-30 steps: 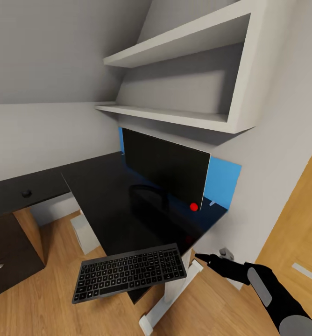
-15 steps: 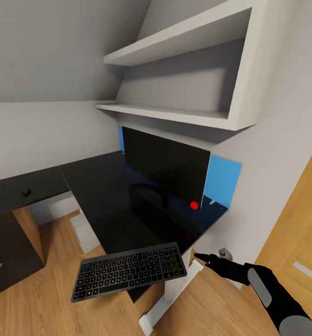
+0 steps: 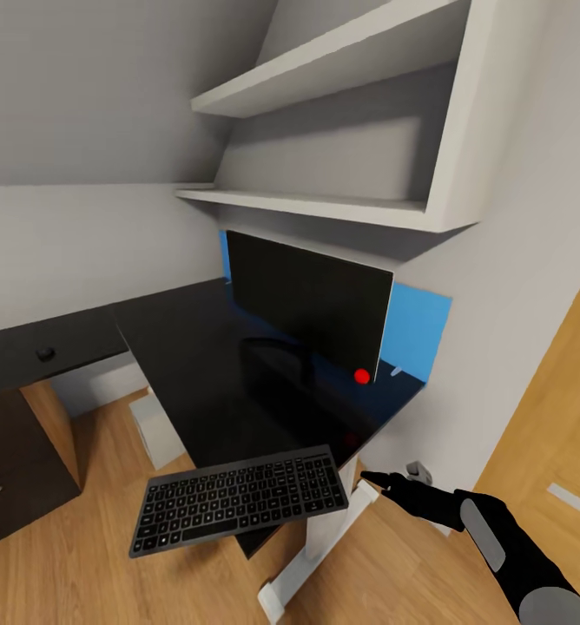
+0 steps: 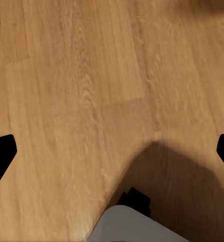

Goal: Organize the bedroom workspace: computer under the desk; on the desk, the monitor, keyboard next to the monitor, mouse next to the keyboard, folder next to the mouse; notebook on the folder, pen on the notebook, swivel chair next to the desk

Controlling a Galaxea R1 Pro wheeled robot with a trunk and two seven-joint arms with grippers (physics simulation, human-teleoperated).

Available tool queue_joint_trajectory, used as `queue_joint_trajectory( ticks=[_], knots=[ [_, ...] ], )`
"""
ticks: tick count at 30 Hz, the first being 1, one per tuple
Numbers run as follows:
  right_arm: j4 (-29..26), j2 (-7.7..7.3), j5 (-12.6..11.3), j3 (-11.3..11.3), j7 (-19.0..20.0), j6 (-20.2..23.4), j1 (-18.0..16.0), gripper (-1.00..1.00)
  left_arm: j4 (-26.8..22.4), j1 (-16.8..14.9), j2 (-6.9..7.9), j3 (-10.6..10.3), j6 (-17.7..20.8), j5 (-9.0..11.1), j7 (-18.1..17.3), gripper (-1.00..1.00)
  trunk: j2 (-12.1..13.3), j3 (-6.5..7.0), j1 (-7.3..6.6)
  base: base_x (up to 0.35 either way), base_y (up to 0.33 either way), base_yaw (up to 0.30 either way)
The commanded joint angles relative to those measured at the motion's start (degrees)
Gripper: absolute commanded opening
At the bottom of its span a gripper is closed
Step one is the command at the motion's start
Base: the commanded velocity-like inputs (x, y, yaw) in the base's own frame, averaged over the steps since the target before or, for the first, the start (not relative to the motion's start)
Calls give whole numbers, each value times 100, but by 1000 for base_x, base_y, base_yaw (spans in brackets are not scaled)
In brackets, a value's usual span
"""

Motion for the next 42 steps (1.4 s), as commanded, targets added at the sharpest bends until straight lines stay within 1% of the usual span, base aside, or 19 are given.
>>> queue_joint_trajectory(
  ticks=[1,9,11,12,13,18,19,24,25,27,30,36,42],
  knots=[
    [-1,3,-15,-8,8,36,-4,100,-2,-3,6,-49,-28,57,33,100,-45,-24,22,0,0,0],
    [-2,32,-22,-8,-11,33,-4,100,-2,-3,8,-49,-29,50,37,100,-366,-168,198,0,0,0],
    [-2,53,-26,-10,-12,29,-4,100,0,-3,10,-49,-29,49,39,100,-446,-204,242,0,0,0],
    [-7,103,-17,-12,-11,24,-4,100,0,-3,11,-49,-29,49,40,100,-486,-222,264,0,0,0],
    [-10,116,-18,-13,-9,23,-4,100,0,-3,12,-49,-29,49,40,100,-526,-240,286,0,0,0],
    [-16,168,-40,-21,104,21,-4,100,2,-3,9,-49,-29,43,41,100,-526,-240,286,0,0,0],
    [-18,175,-46,-26,310,52,-4,100,0,-3,12,-51,-29,41,45,100,-526,-240,286,0,0,0],
    [-12,171,-47,-30,831,118,1,100,3,-3,14,-55,-29,40,49,100,-526,-240,286,0,0,0],
    [-4,167,-43,-25,1451,159,4,100,6,-3,15,-54,-29,40,50,100,-526,-240,286,0,0,0],
    [-1,168,-42,-24,1588,165,5,100,11,-3,15,-56,-29,40,50,100,-526,-240,286,0,0,0],
    [4,165,-42,-29,1672,171,5,100,16,-3,15,-57,-29,39,50,100,-526,-240,286,0,0,0],
    [42,161,-41,-35,1715,174,5,100,25,-3,15,-58,-29,39,46,100,-526,-240,286,0,0,0],
    [217,166,-41,-52,1727,169,5,100,26,-3,15,-62,-40,33,42,100,-526,-240,286,0,0,0]
  ],
)
